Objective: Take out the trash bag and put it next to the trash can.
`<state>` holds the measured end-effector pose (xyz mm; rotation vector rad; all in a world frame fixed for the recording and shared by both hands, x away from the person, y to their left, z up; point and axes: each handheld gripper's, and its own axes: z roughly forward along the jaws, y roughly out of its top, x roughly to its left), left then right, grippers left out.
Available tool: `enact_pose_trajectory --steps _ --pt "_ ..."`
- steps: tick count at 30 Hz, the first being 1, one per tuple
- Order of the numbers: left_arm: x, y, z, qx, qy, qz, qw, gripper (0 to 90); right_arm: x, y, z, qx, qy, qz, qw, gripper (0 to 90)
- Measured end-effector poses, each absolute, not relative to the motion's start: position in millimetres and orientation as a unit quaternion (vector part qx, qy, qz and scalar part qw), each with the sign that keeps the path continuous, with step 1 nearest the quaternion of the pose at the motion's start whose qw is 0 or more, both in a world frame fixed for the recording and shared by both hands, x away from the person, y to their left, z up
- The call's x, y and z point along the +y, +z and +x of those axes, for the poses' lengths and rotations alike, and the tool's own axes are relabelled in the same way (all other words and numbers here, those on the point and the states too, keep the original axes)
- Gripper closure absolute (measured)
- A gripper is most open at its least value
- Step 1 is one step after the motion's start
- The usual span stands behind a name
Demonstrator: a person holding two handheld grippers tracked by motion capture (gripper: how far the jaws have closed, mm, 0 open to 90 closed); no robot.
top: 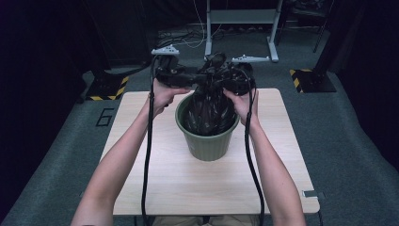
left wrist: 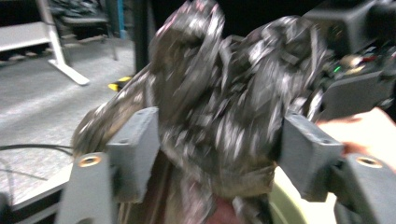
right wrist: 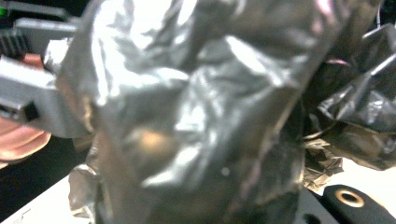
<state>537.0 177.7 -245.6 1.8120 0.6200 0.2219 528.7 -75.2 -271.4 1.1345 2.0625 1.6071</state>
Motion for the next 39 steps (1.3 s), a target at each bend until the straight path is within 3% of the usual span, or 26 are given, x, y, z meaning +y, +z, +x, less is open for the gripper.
enact_pose_trajectory --steps 7,16,20,26,28,38,39 --pt "181.4 -276.2 522.1 0.276 0.086 0.773 0.565 17.2 -70.1 -258.8 520.0 0.707 0.556 0.407 0.162 89.8" --pt "149.0 -308.8 534.1 0.317 0.096 0.756 0.564 16.4 -46.8 -242.4 505.5 0.696 0.568 0.402 0.174 89.8" --pt "145.7 -312.0 537.2 0.322 0.108 0.750 0.568 31.3 -45.1 -240.0 500.5 0.695 0.578 0.395 0.162 89.7" --pt "144.6 -315.6 539.7 0.310 0.090 0.743 0.586 77.8 -47.3 -241.0 498.3 0.695 0.581 0.394 0.156 89.7" --pt "144.5 -316.4 541.4 0.307 0.088 0.743 0.588 88.5 -51.3 -243.4 498.0 0.697 0.579 0.395 0.153 89.5" --pt "155.8 -300.5 544.7 0.312 0.096 0.727 0.604 90.0 -83.1 -263.8 500.8 0.699 0.536 0.439 0.176 84.9" --pt "157.5 -292.8 544.9 0.310 0.101 0.725 0.606 90.0 -84.7 -268.2 501.2 0.708 0.525 0.441 0.169 76.5"
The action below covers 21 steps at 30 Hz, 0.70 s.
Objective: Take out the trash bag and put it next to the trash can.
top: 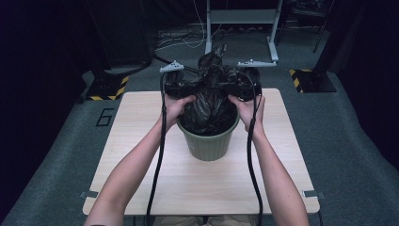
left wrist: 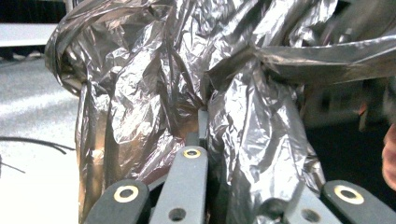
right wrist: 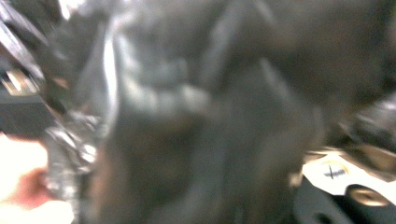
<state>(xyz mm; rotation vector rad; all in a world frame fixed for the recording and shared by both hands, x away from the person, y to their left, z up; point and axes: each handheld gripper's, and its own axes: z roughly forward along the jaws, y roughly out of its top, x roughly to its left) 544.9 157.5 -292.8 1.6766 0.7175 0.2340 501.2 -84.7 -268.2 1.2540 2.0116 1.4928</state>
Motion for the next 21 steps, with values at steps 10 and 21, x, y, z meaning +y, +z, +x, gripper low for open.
enact_pose_trajectory --steps 10,21 --pt "165.1 -258.1 541.6 0.298 0.132 0.719 0.614 90.0 -97.3 -267.9 461.6 0.721 0.526 0.413 0.183 20.7" --pt "174.3 -238.0 537.2 0.294 0.156 0.714 0.616 90.0 -140.6 -307.4 423.3 0.712 0.526 0.429 0.182 15.0"
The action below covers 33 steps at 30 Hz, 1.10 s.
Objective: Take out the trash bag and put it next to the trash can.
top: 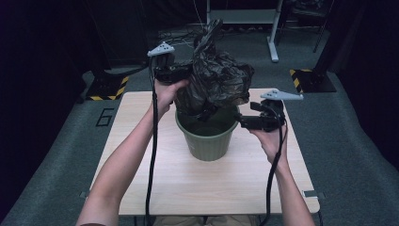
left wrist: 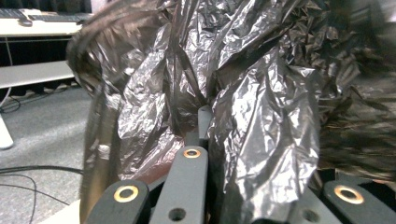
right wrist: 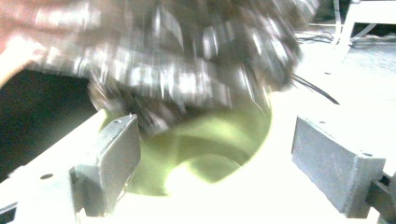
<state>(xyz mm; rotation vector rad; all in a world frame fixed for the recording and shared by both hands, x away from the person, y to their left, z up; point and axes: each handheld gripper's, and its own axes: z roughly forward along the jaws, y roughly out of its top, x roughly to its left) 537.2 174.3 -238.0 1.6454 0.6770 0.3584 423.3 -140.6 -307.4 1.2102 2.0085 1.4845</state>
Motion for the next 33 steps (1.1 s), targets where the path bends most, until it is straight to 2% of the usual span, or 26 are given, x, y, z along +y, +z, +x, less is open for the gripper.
enact_pose_trajectory --steps 6,9,10,12,15,17,22,33 --pt "182.9 -236.1 538.2 0.299 0.162 0.712 0.614 90.0 -173.8 -363.6 409.9 0.699 0.499 0.474 0.197 14.9" --pt "189.0 -234.8 538.9 0.303 0.166 0.709 0.615 90.0 -180.8 -389.3 405.9 0.699 0.469 0.494 0.218 14.8" --pt "189.0 -234.8 538.9 0.303 0.166 0.709 0.615 90.0 -180.8 -389.3 405.9 0.699 0.469 0.494 0.218 14.8" --pt "196.3 -233.1 539.0 0.306 0.171 0.707 0.614 90.0 -186.7 -415.1 403.0 0.699 0.447 0.512 0.221 14.4" --pt "202.2 -231.1 539.1 0.309 0.174 0.703 0.616 90.0 -190.6 -429.1 402.2 0.699 0.434 0.521 0.226 14.3" --pt "211.4 -227.7 539.0 0.313 0.180 0.698 0.618 90.0 -196.3 -452.0 400.6 0.697 0.414 0.536 0.235 14.3" --pt "232.9 -222.1 537.9 0.324 0.199 0.688 0.618 90.0 -202.4 -478.7 399.4 0.695 0.387 0.559 0.236 14.1" --pt "286.1 -223.4 538.4 0.362 0.229 0.667 0.610 90.0 -208.1 -512.2 397.6 0.700 0.334 0.574 0.262 14.1"
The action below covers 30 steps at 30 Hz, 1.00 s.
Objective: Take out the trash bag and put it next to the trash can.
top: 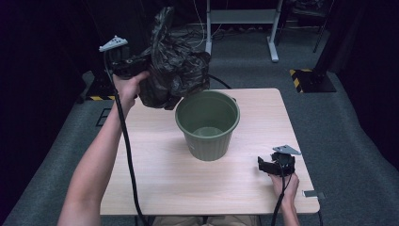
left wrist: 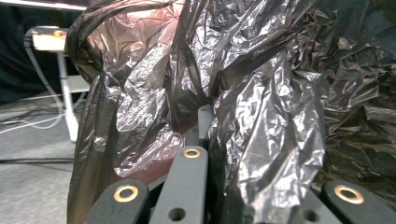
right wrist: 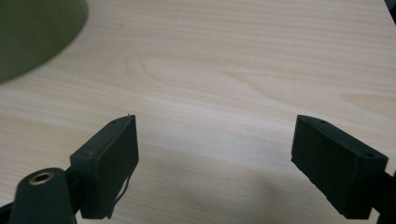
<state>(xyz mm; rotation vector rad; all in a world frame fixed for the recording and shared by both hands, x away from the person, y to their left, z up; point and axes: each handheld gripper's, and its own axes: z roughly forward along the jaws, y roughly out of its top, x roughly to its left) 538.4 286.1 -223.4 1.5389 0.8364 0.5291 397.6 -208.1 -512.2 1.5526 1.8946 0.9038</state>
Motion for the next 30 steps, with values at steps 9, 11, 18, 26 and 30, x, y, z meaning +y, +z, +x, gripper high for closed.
enact_pose_trajectory --steps 9,11,18,26,30 --pt "321.5 -251.2 539.5 0.405 0.263 0.662 0.574 90.0 -208.4 -524.8 395.5 0.704 0.315 0.579 0.265 14.4" --pt "328.7 -266.1 541.4 0.419 0.261 0.661 0.565 90.0 -207.5 -525.5 395.9 0.708 0.308 0.576 0.267 14.4" --pt "344.2 -331.3 549.8 0.470 0.235 0.663 0.534 89.9 -207.6 -526.5 395.5 0.707 0.311 0.576 0.268 14.5" --pt "348.4 -405.6 548.1 0.506 0.195 0.669 0.509 89.1 -207.5 -526.9 395.3 0.706 0.311 0.578 0.265 14.6" --pt "348.7 -415.0 539.0 0.512 0.191 0.677 0.493 63.6 -207.5 -526.9 395.0 0.706 0.310 0.577 0.267 14.6"
